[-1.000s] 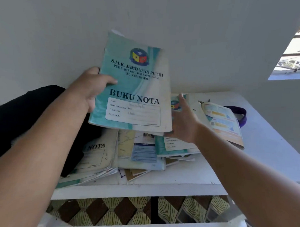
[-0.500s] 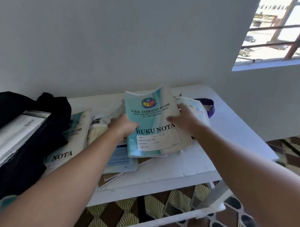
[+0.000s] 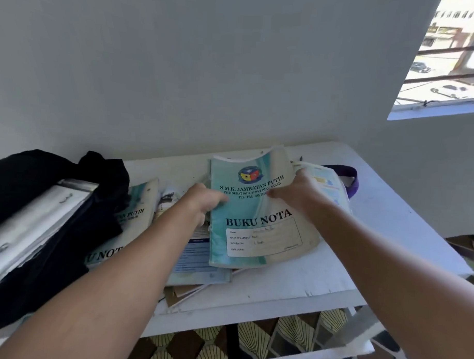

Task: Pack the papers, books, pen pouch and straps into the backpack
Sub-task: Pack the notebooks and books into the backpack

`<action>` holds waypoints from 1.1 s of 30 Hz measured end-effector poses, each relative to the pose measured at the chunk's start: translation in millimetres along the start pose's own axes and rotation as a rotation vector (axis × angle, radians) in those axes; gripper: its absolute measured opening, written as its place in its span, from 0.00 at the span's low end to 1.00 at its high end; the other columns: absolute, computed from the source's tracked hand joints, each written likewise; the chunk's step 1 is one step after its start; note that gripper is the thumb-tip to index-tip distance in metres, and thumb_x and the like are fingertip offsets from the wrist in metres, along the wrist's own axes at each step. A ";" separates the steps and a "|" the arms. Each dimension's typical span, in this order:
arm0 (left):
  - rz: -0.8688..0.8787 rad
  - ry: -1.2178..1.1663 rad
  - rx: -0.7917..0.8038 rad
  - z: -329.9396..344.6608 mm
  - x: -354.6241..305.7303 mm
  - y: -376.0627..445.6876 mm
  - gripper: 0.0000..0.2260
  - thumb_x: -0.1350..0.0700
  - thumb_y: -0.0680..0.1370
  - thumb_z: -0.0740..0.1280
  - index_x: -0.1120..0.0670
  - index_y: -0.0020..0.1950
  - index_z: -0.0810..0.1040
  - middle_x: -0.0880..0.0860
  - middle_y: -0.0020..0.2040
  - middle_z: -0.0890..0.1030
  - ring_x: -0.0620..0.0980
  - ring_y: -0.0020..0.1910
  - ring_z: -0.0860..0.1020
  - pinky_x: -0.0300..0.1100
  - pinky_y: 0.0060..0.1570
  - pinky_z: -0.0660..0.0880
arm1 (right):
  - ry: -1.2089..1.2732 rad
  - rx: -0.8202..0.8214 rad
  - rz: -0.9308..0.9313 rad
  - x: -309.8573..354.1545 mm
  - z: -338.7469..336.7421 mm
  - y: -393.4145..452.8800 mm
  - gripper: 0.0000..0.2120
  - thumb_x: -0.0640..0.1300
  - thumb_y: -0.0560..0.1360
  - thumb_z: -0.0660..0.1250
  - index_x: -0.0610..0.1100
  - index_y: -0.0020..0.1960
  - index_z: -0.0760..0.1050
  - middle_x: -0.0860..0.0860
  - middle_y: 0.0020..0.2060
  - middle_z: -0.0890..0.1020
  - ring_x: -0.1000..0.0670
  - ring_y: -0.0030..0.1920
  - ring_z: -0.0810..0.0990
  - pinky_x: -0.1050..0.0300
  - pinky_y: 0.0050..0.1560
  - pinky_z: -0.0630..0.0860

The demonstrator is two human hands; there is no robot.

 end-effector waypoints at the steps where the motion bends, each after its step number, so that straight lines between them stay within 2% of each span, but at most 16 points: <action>1: 0.008 -0.032 -0.010 -1.4 -2.0 -2.0 0.13 0.65 0.74 0.71 0.58 0.58 0.78 0.60 0.52 0.84 0.58 0.47 0.84 0.53 0.43 0.84 | 0.023 0.010 0.003 3.1 -0.4 -0.9 0.26 0.48 0.69 0.83 0.44 0.58 0.72 0.45 0.45 0.86 0.43 0.41 0.88 0.44 0.42 0.87; 3: 0.059 -0.094 -0.027 -6.6 -10.3 -2.9 0.23 0.59 0.70 0.68 0.59 0.65 0.72 0.61 0.56 0.81 0.62 0.51 0.83 0.61 0.47 0.83 | 0.092 0.036 -0.023 12.4 -1.0 -2.3 0.19 0.48 0.69 0.83 0.44 0.54 0.79 0.45 0.44 0.88 0.44 0.41 0.88 0.44 0.44 0.87; 4: 0.095 -0.107 -0.042 -11.6 -18.0 -6.2 0.26 0.56 0.69 0.67 0.55 0.67 0.69 0.61 0.59 0.78 0.64 0.54 0.81 0.64 0.50 0.81 | 0.162 0.050 -0.045 18.4 -0.6 -4.3 0.16 0.47 0.70 0.82 0.44 0.52 0.80 0.45 0.44 0.88 0.44 0.41 0.88 0.43 0.46 0.87; 6: 0.227 -0.126 -0.099 -25.6 -44.5 -22.6 0.23 0.52 0.71 0.65 0.52 0.65 0.66 0.59 0.60 0.76 0.63 0.58 0.79 0.66 0.55 0.79 | 0.352 0.063 -0.106 35.4 0.0 -9.9 0.13 0.45 0.71 0.82 0.45 0.52 0.81 0.45 0.46 0.88 0.45 0.44 0.88 0.43 0.49 0.86; 9: 0.509 -0.292 -0.245 -55.5 -86.1 -47.5 0.08 0.55 0.75 0.66 0.50 0.51 0.69 0.55 0.51 0.78 0.58 0.52 0.82 0.59 0.49 0.83 | 0.586 0.002 -0.287 72.4 -5.0 -18.5 0.15 0.46 0.70 0.83 0.48 0.53 0.81 0.49 0.47 0.89 0.48 0.46 0.88 0.47 0.51 0.86; 11: 0.699 -0.372 -0.293 -70.0 -104.8 -64.6 0.08 0.57 0.76 0.68 0.50 0.49 0.69 0.52 0.48 0.79 0.51 0.47 0.83 0.50 0.42 0.83 | 0.676 -0.024 -0.452 95.8 -9.1 -28.1 0.16 0.46 0.70 0.83 0.49 0.54 0.81 0.51 0.48 0.89 0.48 0.50 0.88 0.48 0.53 0.85; 13: 0.797 -0.419 -0.273 -74.8 -102.9 -70.6 0.11 0.60 0.77 0.71 0.51 0.52 0.71 0.52 0.49 0.82 0.47 0.46 0.84 0.44 0.42 0.82 | 0.703 -0.042 -0.563 104.9 -6.9 -35.3 0.17 0.45 0.72 0.82 0.50 0.56 0.79 0.51 0.49 0.89 0.49 0.52 0.88 0.49 0.54 0.85; 17: 0.718 -0.438 -0.162 -65.7 -46.4 -51.9 0.23 0.54 0.76 0.77 0.54 0.67 0.74 0.52 0.60 0.84 0.51 0.58 0.84 0.53 0.55 0.82 | 0.596 0.079 -0.574 74.1 24.4 -37.8 0.16 0.44 0.75 0.78 0.47 0.60 0.78 0.53 0.49 0.88 0.53 0.51 0.87 0.57 0.50 0.84; 19: 0.707 -0.412 -0.137 -62.1 -31.2 -45.9 0.24 0.51 0.77 0.76 0.53 0.70 0.73 0.50 0.61 0.84 0.50 0.60 0.83 0.53 0.58 0.81 | 0.549 0.115 -0.556 61.1 33.5 -36.7 0.15 0.43 0.77 0.76 0.46 0.62 0.78 0.56 0.48 0.88 0.57 0.50 0.87 0.63 0.47 0.82; 22: 0.690 -0.340 -0.182 -65.6 -39.3 -38.7 0.22 0.46 0.76 0.76 0.52 0.67 0.76 0.47 0.58 0.85 0.47 0.56 0.84 0.50 0.54 0.83 | 0.514 0.040 -0.524 66.8 29.7 -29.9 0.18 0.48 0.77 0.77 0.46 0.63 0.77 0.54 0.51 0.87 0.58 0.50 0.86 0.63 0.46 0.82; 24: 0.651 -0.222 -0.240 -70.8 -48.9 -29.2 0.22 0.40 0.74 0.76 0.49 0.63 0.80 0.45 0.55 0.86 0.46 0.53 0.85 0.48 0.53 0.82 | 0.466 -0.050 -0.487 69.4 23.6 -22.4 0.24 0.54 0.74 0.79 0.48 0.64 0.73 0.53 0.53 0.85 0.54 0.50 0.86 0.57 0.47 0.85; 26: 0.546 -0.062 -0.243 -69.5 -50.4 -16.4 0.21 0.39 0.73 0.76 0.49 0.60 0.82 0.45 0.52 0.86 0.47 0.51 0.85 0.42 0.50 0.80 | 0.361 -0.091 -0.396 61.1 22.2 -16.7 0.28 0.59 0.71 0.79 0.49 0.63 0.71 0.53 0.52 0.84 0.50 0.49 0.86 0.51 0.46 0.85; 27: 0.480 0.031 -0.233 -65.8 -46.8 -10.1 0.21 0.39 0.73 0.75 0.51 0.59 0.83 0.47 0.51 0.86 0.49 0.51 0.84 0.41 0.49 0.78 | 0.285 -0.095 -0.335 53.6 22.6 -17.3 0.29 0.59 0.71 0.79 0.49 0.63 0.70 0.52 0.52 0.84 0.51 0.48 0.85 0.51 0.44 0.84; 30: 0.343 0.257 -0.160 -46.4 -22.6 2.7 0.22 0.38 0.73 0.75 0.53 0.57 0.82 0.51 0.49 0.85 0.52 0.48 0.84 0.46 0.52 0.80 | 0.108 -0.095 -0.194 21.7 31.0 -17.0 0.28 0.59 0.73 0.78 0.48 0.64 0.70 0.50 0.54 0.83 0.50 0.47 0.83 0.53 0.43 0.81; 33: 0.279 0.487 -0.185 -35.3 3.5 8.8 0.25 0.31 0.71 0.72 0.51 0.54 0.82 0.51 0.46 0.86 0.52 0.43 0.83 0.46 0.46 0.81 | -0.104 -0.074 -0.135 6.8 40.9 -18.9 0.29 0.59 0.75 0.75 0.45 0.67 0.69 0.45 0.61 0.79 0.44 0.54 0.80 0.51 0.47 0.79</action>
Point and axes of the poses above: each hand's wrist, its own y-axis towards the middle knuckle, its own z-axis out of the palm, x = y × z, the point moved 5 cm from there along y, towards the middle knuckle
